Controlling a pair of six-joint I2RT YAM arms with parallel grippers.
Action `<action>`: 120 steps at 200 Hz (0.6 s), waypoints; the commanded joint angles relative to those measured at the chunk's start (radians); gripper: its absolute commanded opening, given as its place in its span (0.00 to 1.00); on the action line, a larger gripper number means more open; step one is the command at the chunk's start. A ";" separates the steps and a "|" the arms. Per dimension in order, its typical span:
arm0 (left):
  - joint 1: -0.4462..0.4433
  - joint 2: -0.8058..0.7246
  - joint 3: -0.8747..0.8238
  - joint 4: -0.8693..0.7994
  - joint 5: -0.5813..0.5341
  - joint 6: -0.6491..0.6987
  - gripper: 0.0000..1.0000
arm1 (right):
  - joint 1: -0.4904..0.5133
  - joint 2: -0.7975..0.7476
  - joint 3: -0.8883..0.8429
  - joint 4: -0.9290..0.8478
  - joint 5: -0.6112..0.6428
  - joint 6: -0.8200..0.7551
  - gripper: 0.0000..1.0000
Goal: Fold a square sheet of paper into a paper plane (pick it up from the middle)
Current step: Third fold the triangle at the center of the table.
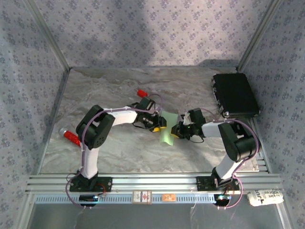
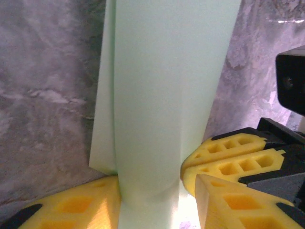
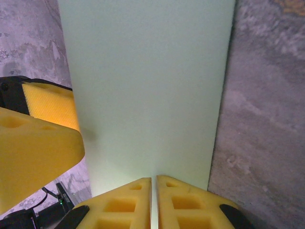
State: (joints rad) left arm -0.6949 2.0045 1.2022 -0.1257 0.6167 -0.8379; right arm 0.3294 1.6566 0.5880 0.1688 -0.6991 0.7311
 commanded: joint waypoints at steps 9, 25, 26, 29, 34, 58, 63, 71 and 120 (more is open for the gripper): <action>0.007 -0.036 -0.042 0.141 0.062 -0.062 0.44 | -0.014 0.037 -0.017 -0.052 0.072 -0.030 0.13; 0.013 -0.036 -0.063 0.191 0.067 -0.086 0.45 | -0.015 0.037 -0.018 -0.051 0.070 -0.031 0.13; 0.013 -0.037 -0.064 0.193 0.067 -0.086 0.45 | -0.015 0.037 -0.018 -0.051 0.070 -0.030 0.13; 0.014 -0.038 -0.065 0.198 0.067 -0.089 0.45 | -0.015 0.038 -0.018 -0.051 0.070 -0.030 0.13; 0.016 -0.040 -0.068 0.203 0.067 -0.089 0.45 | -0.015 0.038 -0.019 -0.050 0.070 -0.031 0.13; 0.021 -0.050 -0.076 0.227 0.060 -0.087 0.46 | -0.016 0.034 -0.022 -0.046 0.069 -0.032 0.13; 0.023 -0.052 -0.077 0.227 0.059 -0.085 0.46 | -0.017 0.034 -0.023 -0.045 0.067 -0.032 0.13; 0.024 -0.054 -0.076 0.224 0.055 -0.081 0.47 | -0.017 0.033 -0.024 -0.045 0.067 -0.032 0.13; 0.031 -0.053 -0.080 0.219 0.051 -0.081 0.47 | -0.022 0.032 -0.026 -0.044 0.066 -0.036 0.13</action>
State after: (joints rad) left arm -0.6720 1.9911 1.1313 0.0669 0.6582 -0.9119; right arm 0.3267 1.6569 0.5869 0.1719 -0.7044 0.7238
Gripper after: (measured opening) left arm 0.466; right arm 0.127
